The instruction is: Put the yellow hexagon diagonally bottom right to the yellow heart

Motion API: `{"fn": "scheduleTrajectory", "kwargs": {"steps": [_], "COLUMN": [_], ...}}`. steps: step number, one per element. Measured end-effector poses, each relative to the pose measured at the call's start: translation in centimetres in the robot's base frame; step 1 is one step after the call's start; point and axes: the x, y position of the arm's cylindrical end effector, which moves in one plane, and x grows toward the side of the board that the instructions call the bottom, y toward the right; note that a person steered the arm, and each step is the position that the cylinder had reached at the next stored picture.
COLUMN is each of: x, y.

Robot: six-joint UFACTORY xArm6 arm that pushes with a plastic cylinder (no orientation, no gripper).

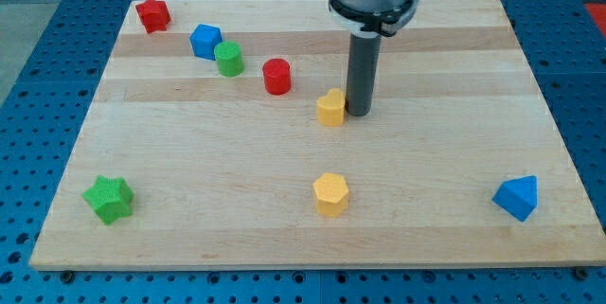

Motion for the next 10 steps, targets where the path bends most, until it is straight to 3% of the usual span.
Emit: {"fn": "scheduleTrajectory", "kwargs": {"steps": [2,6,7,8,10], "x": [2.2,15.2,18.5,18.0,11.1], "y": [3.6,2.9,-2.9,-9.3,-0.7]}}
